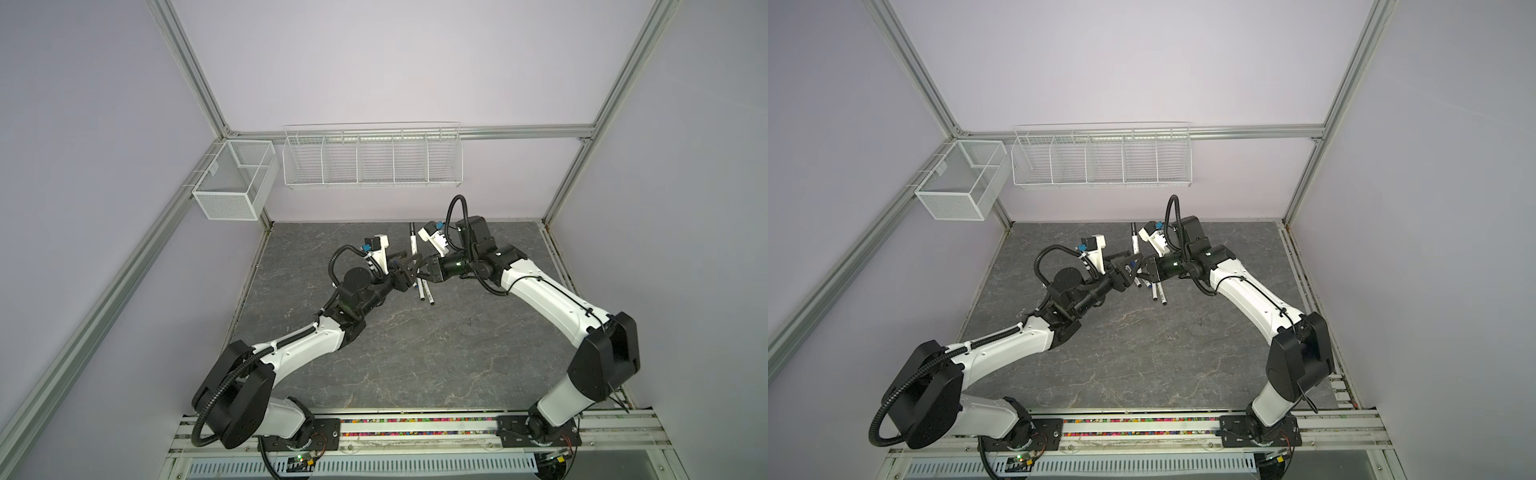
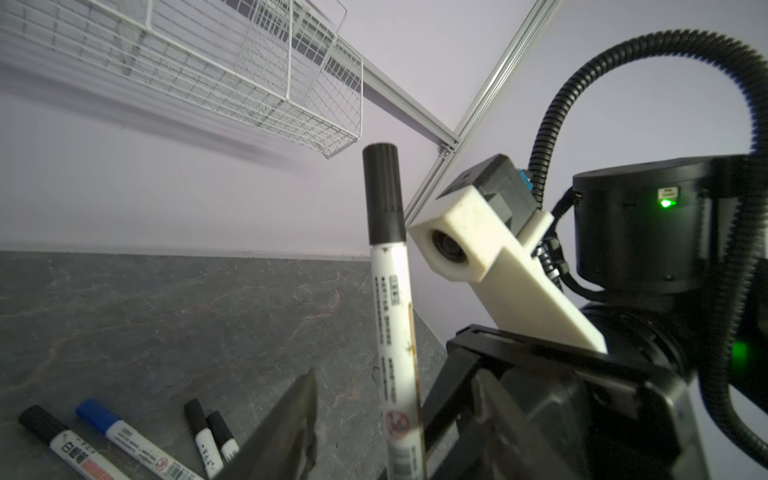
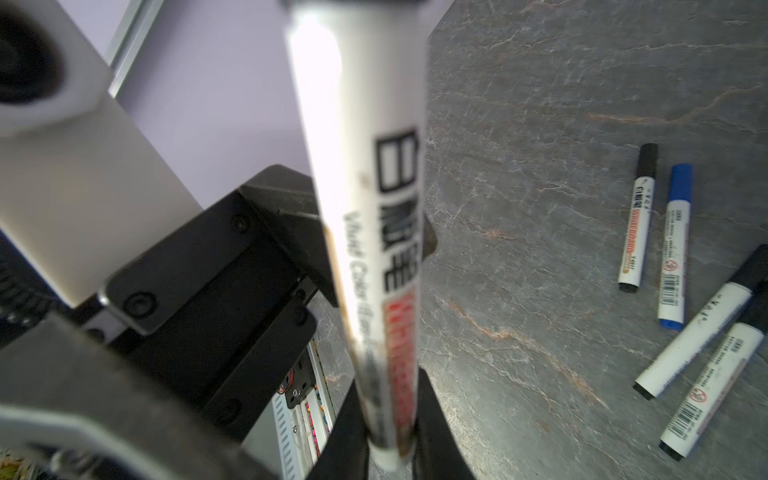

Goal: Insert the pens into the pen caps
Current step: 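Lay the capped marker beside the other markers with the right gripper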

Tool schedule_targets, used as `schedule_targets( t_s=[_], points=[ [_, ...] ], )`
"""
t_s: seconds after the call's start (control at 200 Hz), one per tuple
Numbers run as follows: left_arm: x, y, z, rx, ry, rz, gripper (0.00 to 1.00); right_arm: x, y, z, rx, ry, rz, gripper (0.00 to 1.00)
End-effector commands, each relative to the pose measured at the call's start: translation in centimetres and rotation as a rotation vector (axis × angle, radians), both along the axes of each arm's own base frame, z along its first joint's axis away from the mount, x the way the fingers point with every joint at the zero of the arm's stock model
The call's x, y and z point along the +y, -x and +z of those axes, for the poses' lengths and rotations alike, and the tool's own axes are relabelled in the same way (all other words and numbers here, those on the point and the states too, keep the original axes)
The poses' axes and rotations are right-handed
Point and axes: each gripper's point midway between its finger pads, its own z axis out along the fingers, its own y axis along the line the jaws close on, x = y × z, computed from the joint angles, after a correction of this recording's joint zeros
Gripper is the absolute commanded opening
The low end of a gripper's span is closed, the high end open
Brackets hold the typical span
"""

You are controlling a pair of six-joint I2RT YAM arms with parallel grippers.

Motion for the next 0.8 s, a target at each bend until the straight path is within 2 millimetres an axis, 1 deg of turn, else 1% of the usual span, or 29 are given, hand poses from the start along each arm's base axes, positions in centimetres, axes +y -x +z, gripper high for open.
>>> schedule_targets(
  t_s=[0.0, 0.055, 0.105, 0.155, 0.18, 0.225, 0.29, 0.395, 0.47, 0.56, 0.625, 0.71, 0.795],
  points=[
    [0.4, 0.3, -1.4, 0.016, -0.024, 0.015, 0.73, -1.6, -0.6, -0.5, -0.012, 0.055, -0.064, 0.11],
    [1.2, 0.3, -1.8, 0.026, -0.028, 0.050, 0.77, -2.3, -1.0, -1.6, -0.001, 0.107, -0.080, 0.10],
    [2.2, 0.2, -2.4, 0.047, -0.045, 0.094, 0.79, -3.3, -1.4, -3.4, 0.015, 0.193, -0.107, 0.10],
    [3.1, 0.2, -3.3, 0.081, -0.085, 0.139, 0.81, -4.5, -1.8, -6.0, 0.042, 0.307, -0.127, 0.10],
    [3.7, 0.0, -3.7, 0.101, -0.113, 0.168, 0.82, -5.2, -2.0, -7.6, 0.066, 0.374, -0.143, 0.10],
    [4.7, -0.2, -5.0, 0.148, -0.191, 0.218, 0.83, -6.7, -2.3, -10.4, 0.122, 0.489, -0.169, 0.10],
    [6.4, -0.5, -6.6, 0.206, -0.300, 0.301, 0.83, -8.4, -2.4, -13.9, 0.177, 0.617, -0.189, 0.10],
    [10.6, -0.9, -8.9, 0.288, -0.408, 0.499, 0.83, -9.9, -3.0, -18.0, 0.224, 0.718, -0.210, 0.11],
    [12.9, -0.7, -9.7, 0.317, -0.447, 0.578, 0.84, -10.5, -3.6, -20.1, 0.258, 0.764, -0.225, 0.11],
    [15.3, -0.4, -10.2, 0.353, -0.441, 0.641, 0.85, -10.8, -4.2, -21.7, 0.283, 0.804, -0.227, 0.12],
    [16.7, -0.3, -10.4, 0.374, -0.417, 0.672, 0.86, -10.7, -4.4, -22.9, 0.308, 0.818, -0.214, 0.14],
    [18.0, 0.0, -10.3, 0.387, -0.395, 0.697, 0.87, -10.8, -4.5, -24.4, 0.345, 0.850, -0.202, 0.16],
    [18.8, 0.2, -10.0, 0.379, -0.402, 0.719, 0.88, -10.7, -4.6, -25.0, 0.358, 0.856, -0.204, 0.24]
  ],
)
